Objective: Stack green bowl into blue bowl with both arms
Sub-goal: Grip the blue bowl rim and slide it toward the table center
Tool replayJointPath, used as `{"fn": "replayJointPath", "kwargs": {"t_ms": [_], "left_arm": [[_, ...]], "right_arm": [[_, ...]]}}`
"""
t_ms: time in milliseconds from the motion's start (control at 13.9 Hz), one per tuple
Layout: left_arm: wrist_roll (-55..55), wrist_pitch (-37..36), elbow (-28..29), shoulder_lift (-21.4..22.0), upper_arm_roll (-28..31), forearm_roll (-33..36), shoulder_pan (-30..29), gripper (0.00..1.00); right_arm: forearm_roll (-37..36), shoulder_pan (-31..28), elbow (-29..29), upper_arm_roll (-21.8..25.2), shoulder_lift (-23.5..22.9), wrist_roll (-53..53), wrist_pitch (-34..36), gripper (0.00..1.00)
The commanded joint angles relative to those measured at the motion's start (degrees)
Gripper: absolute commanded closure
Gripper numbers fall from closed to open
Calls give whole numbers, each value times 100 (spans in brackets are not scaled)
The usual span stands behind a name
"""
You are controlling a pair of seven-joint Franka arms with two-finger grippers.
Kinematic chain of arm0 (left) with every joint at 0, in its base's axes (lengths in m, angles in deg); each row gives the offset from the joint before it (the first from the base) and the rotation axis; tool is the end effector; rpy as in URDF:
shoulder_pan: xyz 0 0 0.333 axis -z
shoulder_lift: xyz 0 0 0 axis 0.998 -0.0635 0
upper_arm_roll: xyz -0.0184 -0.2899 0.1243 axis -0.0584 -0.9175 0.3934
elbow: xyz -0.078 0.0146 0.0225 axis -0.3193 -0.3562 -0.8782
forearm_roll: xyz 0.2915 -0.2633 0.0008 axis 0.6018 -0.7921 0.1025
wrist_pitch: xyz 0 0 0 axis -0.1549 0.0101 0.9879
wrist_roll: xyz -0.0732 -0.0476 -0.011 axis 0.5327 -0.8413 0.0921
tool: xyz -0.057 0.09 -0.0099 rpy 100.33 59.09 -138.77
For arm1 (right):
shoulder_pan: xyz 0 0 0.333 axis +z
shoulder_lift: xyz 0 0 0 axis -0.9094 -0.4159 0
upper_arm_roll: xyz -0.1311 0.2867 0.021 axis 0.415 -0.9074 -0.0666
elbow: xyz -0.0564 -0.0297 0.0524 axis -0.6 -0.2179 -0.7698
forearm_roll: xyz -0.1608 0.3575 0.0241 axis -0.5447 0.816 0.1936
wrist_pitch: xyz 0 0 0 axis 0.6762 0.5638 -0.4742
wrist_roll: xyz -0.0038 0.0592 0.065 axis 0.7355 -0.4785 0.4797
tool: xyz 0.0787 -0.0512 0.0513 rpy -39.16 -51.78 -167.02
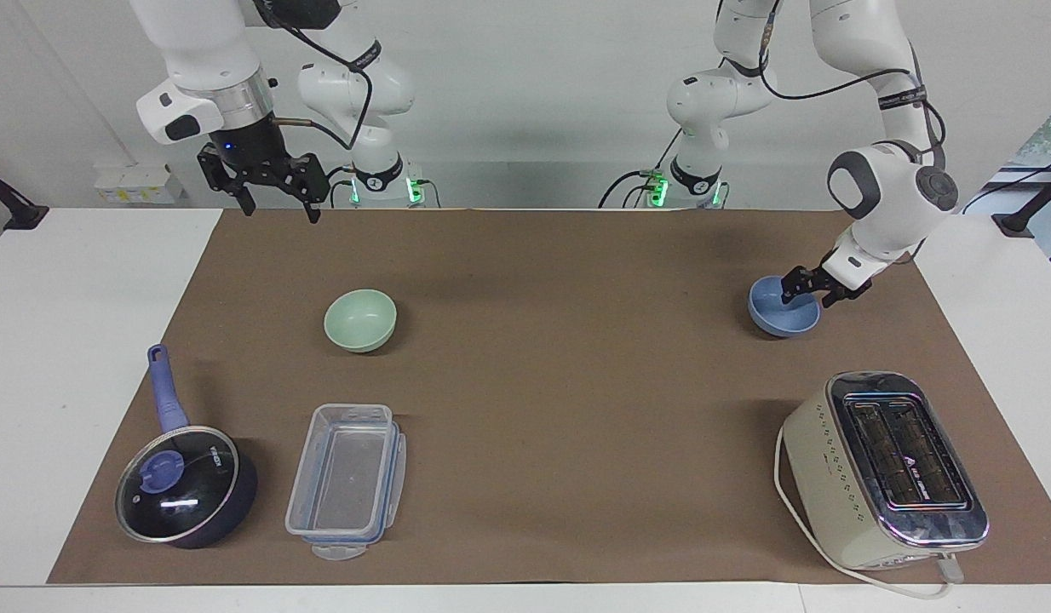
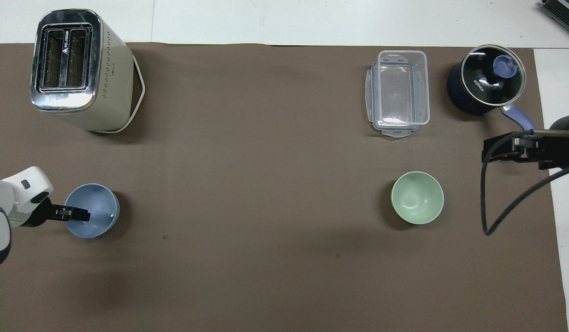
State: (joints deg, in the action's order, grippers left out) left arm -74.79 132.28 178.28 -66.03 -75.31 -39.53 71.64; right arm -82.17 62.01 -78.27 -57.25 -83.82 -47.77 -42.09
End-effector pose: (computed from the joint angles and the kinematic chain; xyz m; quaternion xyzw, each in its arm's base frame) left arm 0.4735 0.0995 0.3226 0.9956 -0.0623 -0.0501 0.0484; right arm 0.5372 0.0299 0.6440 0.9974 -0.0706 0.0040 0.0158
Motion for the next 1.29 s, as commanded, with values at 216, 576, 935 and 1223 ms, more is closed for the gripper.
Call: {"fn": "replayJointPath", "kwargs": {"t_ms": [216,576,935,1223], "left_arm": [[-158,129,99,34,-54,-137,-92,100],[-220,-764,-654,-237,-54,-427,-145,100],[-106,-1952,-1665,-317,-54,-515,-75,100],[333,-2454,-2115,-291,-177,-533,4,100]], "right_arm": [[61,-71,-77,-18,89,57,80,0],[61,-71,-104,-9,98,57,80,0],[61,-71,-104,-9,98,57,71,0],[61,-71,-104,-9,98,57,71,0]]}}
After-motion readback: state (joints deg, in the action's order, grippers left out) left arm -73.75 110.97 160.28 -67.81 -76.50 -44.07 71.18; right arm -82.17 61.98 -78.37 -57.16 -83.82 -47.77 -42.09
